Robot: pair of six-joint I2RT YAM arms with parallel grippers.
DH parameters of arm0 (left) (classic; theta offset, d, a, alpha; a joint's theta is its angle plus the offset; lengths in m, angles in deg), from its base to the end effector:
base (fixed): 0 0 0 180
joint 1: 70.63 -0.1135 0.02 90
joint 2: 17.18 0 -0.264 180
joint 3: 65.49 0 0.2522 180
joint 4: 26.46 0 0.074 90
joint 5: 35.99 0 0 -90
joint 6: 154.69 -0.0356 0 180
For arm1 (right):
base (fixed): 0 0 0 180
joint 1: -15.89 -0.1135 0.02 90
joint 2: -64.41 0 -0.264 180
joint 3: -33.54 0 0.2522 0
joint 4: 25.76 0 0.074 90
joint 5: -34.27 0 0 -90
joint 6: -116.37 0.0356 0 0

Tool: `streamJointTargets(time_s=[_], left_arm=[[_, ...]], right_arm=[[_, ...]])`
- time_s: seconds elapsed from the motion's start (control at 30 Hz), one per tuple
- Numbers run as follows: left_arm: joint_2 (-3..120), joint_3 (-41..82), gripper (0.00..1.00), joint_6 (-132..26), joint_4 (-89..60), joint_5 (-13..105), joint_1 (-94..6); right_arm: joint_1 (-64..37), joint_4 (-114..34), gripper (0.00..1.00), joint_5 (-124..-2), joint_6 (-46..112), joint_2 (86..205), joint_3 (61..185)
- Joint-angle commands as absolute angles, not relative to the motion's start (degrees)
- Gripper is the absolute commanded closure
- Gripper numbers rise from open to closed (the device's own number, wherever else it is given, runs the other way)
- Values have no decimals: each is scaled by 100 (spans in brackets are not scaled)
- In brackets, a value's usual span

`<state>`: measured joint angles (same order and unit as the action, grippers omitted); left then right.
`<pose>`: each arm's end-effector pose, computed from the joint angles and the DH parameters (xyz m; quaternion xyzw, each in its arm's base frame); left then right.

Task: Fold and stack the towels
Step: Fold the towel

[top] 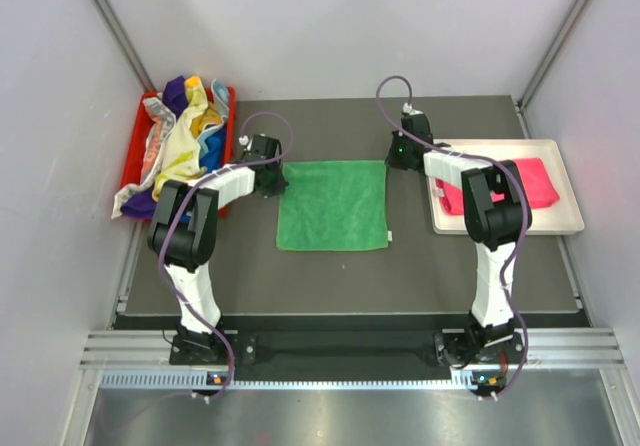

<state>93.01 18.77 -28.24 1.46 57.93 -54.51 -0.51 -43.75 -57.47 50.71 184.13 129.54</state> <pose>0.3874 -0.1094 0.1626 -0.1781 0.9333 -0.1082 0.2924 0.4444 0.1319 0.1684 0.0570 0.9106 0.1554 0.3786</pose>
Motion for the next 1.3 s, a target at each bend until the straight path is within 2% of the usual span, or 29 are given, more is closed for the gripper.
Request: streamJointTargets(time_s=[0.0,0.17,0.2,0.23,0.43,0.67,0.97,1.07,1.27], left_arm=[[9207,1717,100,-2857,506,6024,-5472],[9119,1954,98,-2874,620,5902,-5472],[9110,2094,95,-2883,637,5893,-5472],[9093,2165,86,-2909,638,5893,-5472],[9233,2938,76,-3173,760,5831,-5481],[9847,3904,75,-3489,1024,5831,-5516],[10560,4406,76,-3806,937,5971,-5525],[10648,4415,72,-3867,797,6121,-5525],[10841,4591,72,-3973,787,6244,-5525]], right_arm=[[95,-4145,95,-5705,5124,18500,13027],[86,-4137,79,-5767,5124,18509,13053],[86,-4128,78,-5767,5124,18509,13053],[95,-4136,74,-5767,5115,18491,13036],[95,-3996,60,-5846,5045,18307,12851],[86,-3812,57,-5732,5001,17947,12509],[-11,-3864,53,-5881,4861,17884,12464],[-11,-3899,52,-5934,4782,18007,12543],[-28,-3934,51,-6031,4641,18131,12667]])
